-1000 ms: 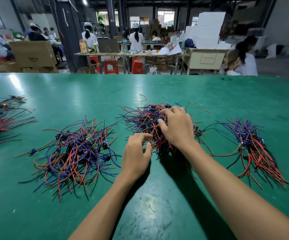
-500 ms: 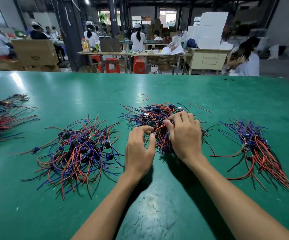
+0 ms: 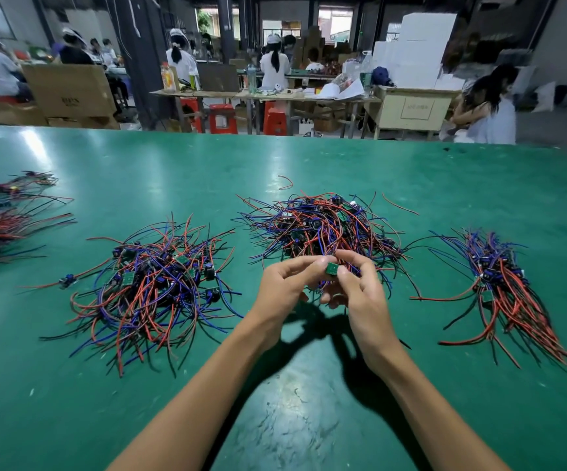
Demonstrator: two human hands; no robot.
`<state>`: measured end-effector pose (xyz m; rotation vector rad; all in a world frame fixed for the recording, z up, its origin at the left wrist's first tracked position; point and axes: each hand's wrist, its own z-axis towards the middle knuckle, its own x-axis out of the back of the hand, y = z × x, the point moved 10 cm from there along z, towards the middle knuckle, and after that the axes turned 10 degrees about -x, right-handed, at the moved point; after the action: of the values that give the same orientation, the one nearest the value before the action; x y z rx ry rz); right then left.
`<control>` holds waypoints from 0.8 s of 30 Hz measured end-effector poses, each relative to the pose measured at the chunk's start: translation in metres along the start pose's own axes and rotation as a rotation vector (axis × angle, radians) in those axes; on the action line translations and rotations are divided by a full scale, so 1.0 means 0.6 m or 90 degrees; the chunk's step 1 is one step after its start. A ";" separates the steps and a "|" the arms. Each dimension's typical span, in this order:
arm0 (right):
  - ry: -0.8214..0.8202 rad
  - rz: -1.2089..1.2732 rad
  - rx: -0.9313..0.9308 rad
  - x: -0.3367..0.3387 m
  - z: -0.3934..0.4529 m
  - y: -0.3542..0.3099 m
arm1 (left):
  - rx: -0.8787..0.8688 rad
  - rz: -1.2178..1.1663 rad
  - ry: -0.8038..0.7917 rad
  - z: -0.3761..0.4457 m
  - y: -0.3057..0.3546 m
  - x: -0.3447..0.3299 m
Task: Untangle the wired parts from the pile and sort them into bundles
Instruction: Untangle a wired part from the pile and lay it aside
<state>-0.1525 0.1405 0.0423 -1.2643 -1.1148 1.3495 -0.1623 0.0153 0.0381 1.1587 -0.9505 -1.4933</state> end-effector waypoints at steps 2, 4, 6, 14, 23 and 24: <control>-0.002 0.003 0.008 0.003 -0.004 -0.007 | 0.003 0.020 0.011 0.002 0.001 0.010; -0.007 -0.008 0.041 0.006 -0.009 -0.021 | -0.010 0.039 -0.002 0.004 0.008 0.017; 0.011 -0.032 0.047 0.013 -0.009 -0.022 | -0.023 0.034 -0.046 0.004 0.016 0.014; 0.241 -0.275 0.121 0.078 -0.005 -0.030 | -0.270 0.381 0.246 0.001 0.137 0.145; 0.279 -0.650 0.028 0.082 0.020 -0.001 | -0.003 0.874 0.607 -0.065 0.151 0.304; 0.279 -0.651 0.034 0.082 0.020 -0.003 | -0.006 0.888 0.590 -0.062 0.150 0.299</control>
<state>-0.1655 0.1895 0.0375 -0.6926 -1.1367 0.3089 -0.1165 -0.1793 0.0787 0.6849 -0.7373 0.1812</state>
